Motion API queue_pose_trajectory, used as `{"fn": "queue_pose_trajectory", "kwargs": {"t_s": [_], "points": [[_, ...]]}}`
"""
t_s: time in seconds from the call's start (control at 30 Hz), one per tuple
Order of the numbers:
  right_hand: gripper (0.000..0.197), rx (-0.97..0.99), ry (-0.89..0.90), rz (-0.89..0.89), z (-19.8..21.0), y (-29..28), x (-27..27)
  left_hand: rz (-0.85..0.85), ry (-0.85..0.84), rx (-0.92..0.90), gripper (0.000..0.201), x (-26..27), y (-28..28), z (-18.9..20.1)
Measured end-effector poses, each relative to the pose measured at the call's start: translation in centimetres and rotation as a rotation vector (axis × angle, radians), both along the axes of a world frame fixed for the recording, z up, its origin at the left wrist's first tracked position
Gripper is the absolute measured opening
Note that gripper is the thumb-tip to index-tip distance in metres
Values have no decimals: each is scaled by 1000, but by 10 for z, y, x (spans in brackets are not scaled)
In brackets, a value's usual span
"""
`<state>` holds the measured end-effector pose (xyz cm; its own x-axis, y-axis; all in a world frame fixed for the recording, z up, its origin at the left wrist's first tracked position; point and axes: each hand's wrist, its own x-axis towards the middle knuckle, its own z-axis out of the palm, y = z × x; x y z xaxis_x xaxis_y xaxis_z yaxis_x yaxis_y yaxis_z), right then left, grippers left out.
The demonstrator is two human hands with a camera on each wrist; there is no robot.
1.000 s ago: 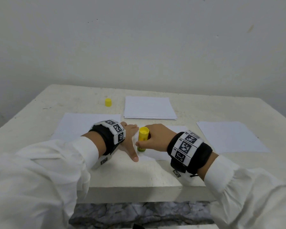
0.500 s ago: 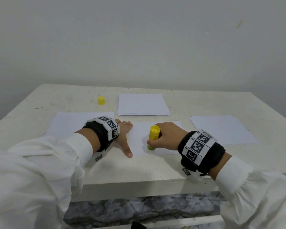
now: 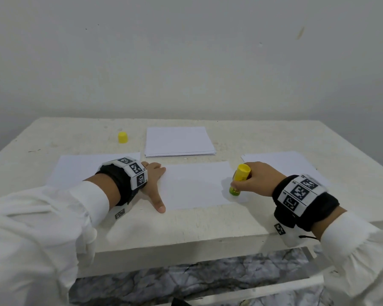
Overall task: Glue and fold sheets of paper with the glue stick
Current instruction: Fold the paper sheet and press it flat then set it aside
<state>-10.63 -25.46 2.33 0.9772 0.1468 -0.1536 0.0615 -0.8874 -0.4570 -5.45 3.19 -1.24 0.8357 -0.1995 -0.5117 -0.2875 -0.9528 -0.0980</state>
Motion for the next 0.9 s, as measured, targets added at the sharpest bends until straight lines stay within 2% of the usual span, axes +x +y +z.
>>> {"fn": "queue_pose_trajectory", "kwargs": {"t_s": [0.1, 0.27, 0.37, 0.53, 0.67, 0.77, 0.9], "points": [[30, -21, 24, -19, 7, -7, 9, 12, 9, -5, 137, 1, 1, -2], [27, -37, -72, -108, 22, -6, 50, -17, -10, 36, 136, 3, -4, 2], [31, -50, -54, -156, 16, 0, 76, -9, -28, 46, 138, 4, -9, 4], [32, -102, 16, -123, 3, 9, 96, -2, -42, 62, 145, -3, -18, 13], [34, -135, 16, -94, 0, 6, 102, -40, -92, 32, 124, -1, -46, 28], [32, -130, 13, -74, -2, 4, 105, -94, -109, -84, 102, 7, -93, 28], [31, -106, 25, -70, -3, 5, 109, -68, -52, -117, 93, 16, -140, 9]]}}
